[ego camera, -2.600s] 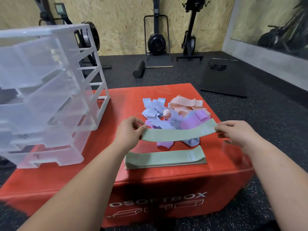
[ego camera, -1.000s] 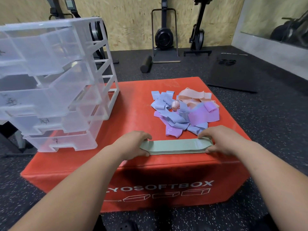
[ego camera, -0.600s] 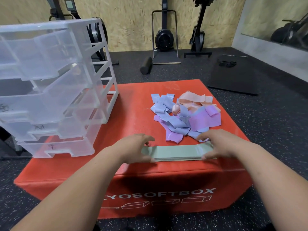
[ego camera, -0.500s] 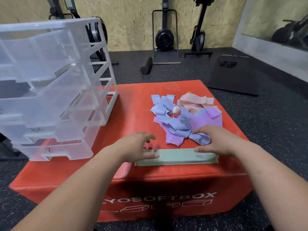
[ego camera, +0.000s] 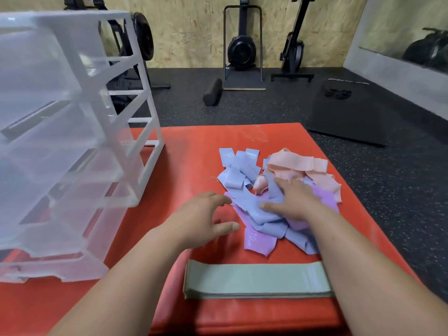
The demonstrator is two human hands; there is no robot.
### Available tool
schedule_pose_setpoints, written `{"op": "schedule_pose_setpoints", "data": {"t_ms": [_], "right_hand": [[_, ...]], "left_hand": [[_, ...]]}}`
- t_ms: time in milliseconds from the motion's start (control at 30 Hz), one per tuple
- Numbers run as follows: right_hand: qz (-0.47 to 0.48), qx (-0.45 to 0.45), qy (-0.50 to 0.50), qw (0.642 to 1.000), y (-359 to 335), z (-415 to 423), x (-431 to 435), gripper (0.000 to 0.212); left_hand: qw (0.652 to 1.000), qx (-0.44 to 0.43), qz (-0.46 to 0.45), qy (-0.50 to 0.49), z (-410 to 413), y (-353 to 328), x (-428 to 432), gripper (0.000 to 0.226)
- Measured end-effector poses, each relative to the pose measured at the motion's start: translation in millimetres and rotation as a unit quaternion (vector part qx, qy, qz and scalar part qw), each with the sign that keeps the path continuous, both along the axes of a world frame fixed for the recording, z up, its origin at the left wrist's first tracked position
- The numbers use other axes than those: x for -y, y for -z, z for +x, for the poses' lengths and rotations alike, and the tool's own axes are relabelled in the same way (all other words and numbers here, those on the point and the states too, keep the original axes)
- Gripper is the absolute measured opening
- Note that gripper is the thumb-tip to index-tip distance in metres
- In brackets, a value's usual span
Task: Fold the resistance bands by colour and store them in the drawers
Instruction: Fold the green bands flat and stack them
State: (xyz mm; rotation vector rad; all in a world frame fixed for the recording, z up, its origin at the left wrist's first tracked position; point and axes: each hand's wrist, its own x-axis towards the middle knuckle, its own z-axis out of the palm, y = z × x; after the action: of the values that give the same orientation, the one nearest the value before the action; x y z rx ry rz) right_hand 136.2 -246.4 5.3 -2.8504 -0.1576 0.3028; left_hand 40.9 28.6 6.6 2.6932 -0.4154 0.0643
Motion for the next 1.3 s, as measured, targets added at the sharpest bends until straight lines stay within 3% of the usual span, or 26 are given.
{"op": "schedule_pose_setpoints", "data": {"t_ms": [100,267,367,433,567,633,733,800,867,933,967,1033,1200,1300], "right_hand": [[-0.030,0.033,-0.111,0.993,3.3,-3.7,-28.6,0.078],[-0.040,0.073,-0.184,0.979,7.9,-2.0,-33.2,0.078],[0.001,0.125,-0.190,0.974,8.0,-4.4,-27.3,0.064],[0.041,0.172,-0.162,0.971,-1.1,-3.0,-20.1,0.048],[0.164,0.293,-0.010,0.942,-37.0,5.6,0.1,0.032],[0.288,0.302,0.066,0.906,-56.4,10.1,11.6,0.019],[0.472,0.292,0.121,0.823,-81.1,8.5,20.9,0.012],[0.518,0.264,0.146,0.800,-84.1,5.9,28.2,0.016],[0.423,0.215,0.154,0.867,-74.6,6.9,40.3,0.028],[0.189,0.111,0.108,0.970,-58.6,5.5,53.0,0.022],[0.081,0.056,0.077,0.992,-52.3,-0.9,56.2,0.016],[0.006,0.023,0.045,0.999,-42.0,-10.2,62.5,0.023],[0.026,0.042,0.018,0.999,-42.6,-18.9,69.2,0.051],[0.067,0.036,-0.044,0.996,-38.2,-24.7,61.5,0.082]], "left_hand": [[0.999,0.018,-0.028,-0.012,11.5,2.0,-4.1,0.064],[0.993,0.041,-0.104,-0.043,26.2,7.3,-4.8,0.050],[0.991,0.052,-0.117,-0.041,29.8,4.3,3.8,0.047],[0.992,0.052,-0.115,-0.031,28.8,2.6,9.2,0.044],[0.991,0.060,-0.114,-0.026,22.9,-2.2,10.8,0.039],[0.991,0.062,-0.118,-0.028,19.7,-4.4,6.9,0.038],[0.990,0.059,-0.126,-0.037,15.6,-5.5,-0.9,0.037],[0.990,0.058,-0.123,-0.042,12.5,-6.0,-4.6,0.037],[0.991,0.056,-0.115,-0.041,8.9,-7.2,-6.6,0.037],[0.992,0.051,-0.107,-0.039,5.6,-7.0,-7.7,0.038],[0.993,0.049,-0.102,-0.037,4.3,-6.5,-8.3,0.038],[0.994,0.047,-0.089,-0.035,2.9,-5.3,-9.3,0.040],[0.995,0.043,-0.077,-0.035,3.7,-7.8,-7.3,0.044],[0.997,0.037,-0.067,-0.026,3.7,-10.0,-2.6,0.050]]}}
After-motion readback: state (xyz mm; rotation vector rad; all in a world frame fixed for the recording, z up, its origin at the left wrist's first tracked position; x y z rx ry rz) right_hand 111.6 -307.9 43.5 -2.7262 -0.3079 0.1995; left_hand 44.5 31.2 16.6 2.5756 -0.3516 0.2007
